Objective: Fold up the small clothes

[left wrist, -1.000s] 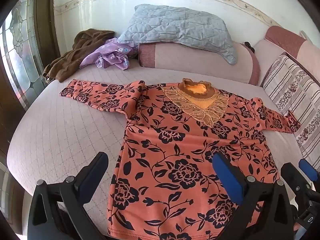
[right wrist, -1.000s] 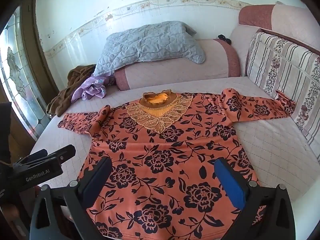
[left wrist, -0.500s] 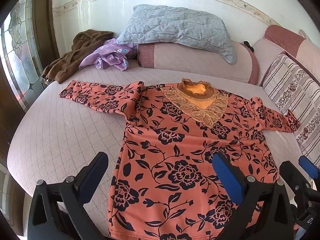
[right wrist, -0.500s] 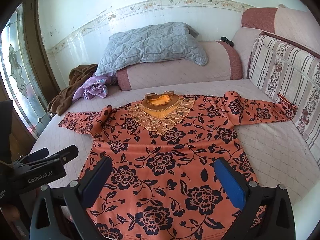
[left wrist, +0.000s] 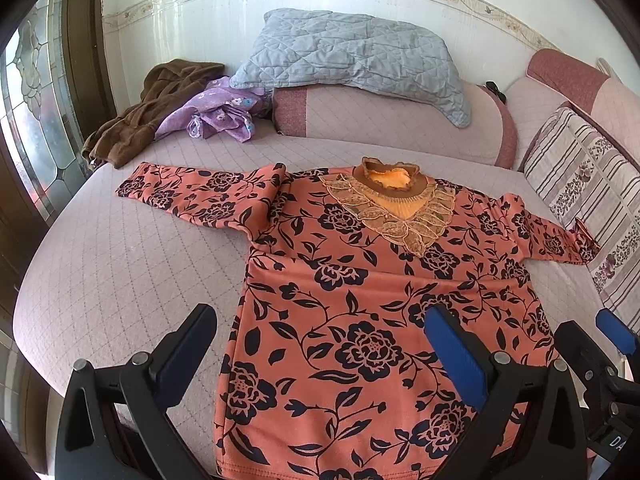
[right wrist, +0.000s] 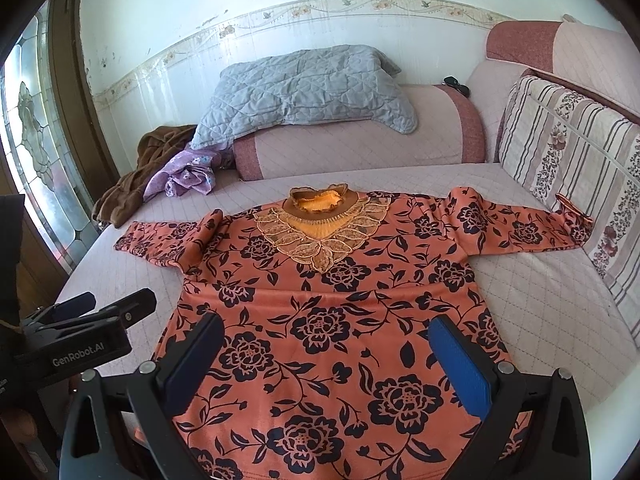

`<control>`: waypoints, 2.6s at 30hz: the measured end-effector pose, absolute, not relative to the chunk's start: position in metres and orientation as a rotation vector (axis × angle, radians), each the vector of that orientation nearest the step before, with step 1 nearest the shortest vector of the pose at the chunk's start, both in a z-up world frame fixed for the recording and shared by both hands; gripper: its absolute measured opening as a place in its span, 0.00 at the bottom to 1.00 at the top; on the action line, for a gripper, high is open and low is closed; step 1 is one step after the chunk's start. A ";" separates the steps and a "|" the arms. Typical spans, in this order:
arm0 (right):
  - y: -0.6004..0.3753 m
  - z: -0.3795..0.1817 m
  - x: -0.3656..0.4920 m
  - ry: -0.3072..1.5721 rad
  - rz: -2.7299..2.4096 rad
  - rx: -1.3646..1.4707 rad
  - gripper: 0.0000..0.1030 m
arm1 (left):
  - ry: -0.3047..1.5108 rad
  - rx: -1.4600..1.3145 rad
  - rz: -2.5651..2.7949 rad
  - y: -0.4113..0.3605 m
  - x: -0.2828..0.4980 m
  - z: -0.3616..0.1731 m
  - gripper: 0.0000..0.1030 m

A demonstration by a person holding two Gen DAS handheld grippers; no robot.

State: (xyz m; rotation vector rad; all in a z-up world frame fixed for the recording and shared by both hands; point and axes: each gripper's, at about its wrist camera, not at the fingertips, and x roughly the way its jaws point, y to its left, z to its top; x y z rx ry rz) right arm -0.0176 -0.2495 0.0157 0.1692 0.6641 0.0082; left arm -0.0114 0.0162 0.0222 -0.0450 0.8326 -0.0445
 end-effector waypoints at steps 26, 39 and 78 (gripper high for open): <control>-0.253 0.011 -0.007 0.689 0.006 0.180 1.00 | 0.838 -0.034 -0.056 0.011 -0.004 0.018 1.00; -0.251 0.011 -0.005 0.675 0.011 0.180 1.00 | 0.838 -0.025 -0.066 0.008 -0.001 0.020 1.00; -0.270 -0.002 0.008 0.668 0.003 0.215 1.00 | 0.868 -0.026 -0.077 0.003 0.014 0.006 1.00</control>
